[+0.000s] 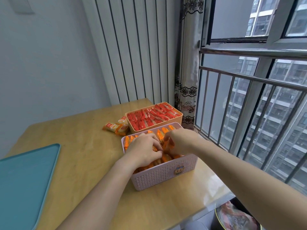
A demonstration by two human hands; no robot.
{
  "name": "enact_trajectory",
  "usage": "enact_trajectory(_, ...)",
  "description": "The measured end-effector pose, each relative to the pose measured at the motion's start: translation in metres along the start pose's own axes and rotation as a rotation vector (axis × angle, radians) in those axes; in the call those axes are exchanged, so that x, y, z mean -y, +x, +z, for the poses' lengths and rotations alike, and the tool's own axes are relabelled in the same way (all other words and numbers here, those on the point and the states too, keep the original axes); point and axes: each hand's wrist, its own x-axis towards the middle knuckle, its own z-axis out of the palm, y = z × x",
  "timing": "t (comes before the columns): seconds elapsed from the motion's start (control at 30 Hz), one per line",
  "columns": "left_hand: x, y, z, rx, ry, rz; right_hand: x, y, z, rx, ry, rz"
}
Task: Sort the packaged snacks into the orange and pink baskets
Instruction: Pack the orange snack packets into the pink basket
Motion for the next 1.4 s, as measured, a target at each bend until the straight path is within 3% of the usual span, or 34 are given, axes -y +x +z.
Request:
enact_trajectory(0.07,0.003,0.001,-0.001,0.026,-0.067,-0.019,-0.004,0.001,0.0,0.0,0.046,0.006)
enact_trajectory(0.17,0.01,0.002,0.001,0.033,-0.156,-0.016,-0.022,-0.002,-0.012,-0.037,0.336,0.002)
enact_trajectory(0.27,0.014,0.003,0.001,0.028,-0.184,-0.016,-0.04,-0.003,-0.021,-0.15,0.571,0.094)
enact_trajectory(0.4,0.015,0.005,0.001,0.03,-0.208,-0.02,-0.046,-0.003,-0.019,-0.162,0.747,0.176)
enact_trajectory(0.63,0.013,0.005,-0.004,0.048,-0.21,-0.015,-0.035,0.005,-0.014,-0.26,0.474,0.17)
enact_trajectory(0.87,0.011,0.004,-0.005,0.023,-0.222,-0.022,-0.015,0.002,-0.019,-0.412,0.388,0.162)
enact_trajectory(1.03,0.0,0.005,0.003,-0.203,-0.358,-0.045,0.012,0.001,0.001,-0.34,0.27,0.224)
enact_trajectory(1.17,-0.01,0.008,0.009,-0.155,-0.357,0.017,0.012,0.0,-0.003,-0.262,0.352,0.231)
enact_trajectory(1.3,-0.015,0.011,0.01,-0.117,-0.218,0.02,-0.009,-0.003,-0.014,0.013,0.498,0.188)
enact_trajectory(1.4,-0.017,0.014,0.009,-0.063,0.009,0.03,-0.025,-0.002,-0.021,-0.142,0.489,0.236)
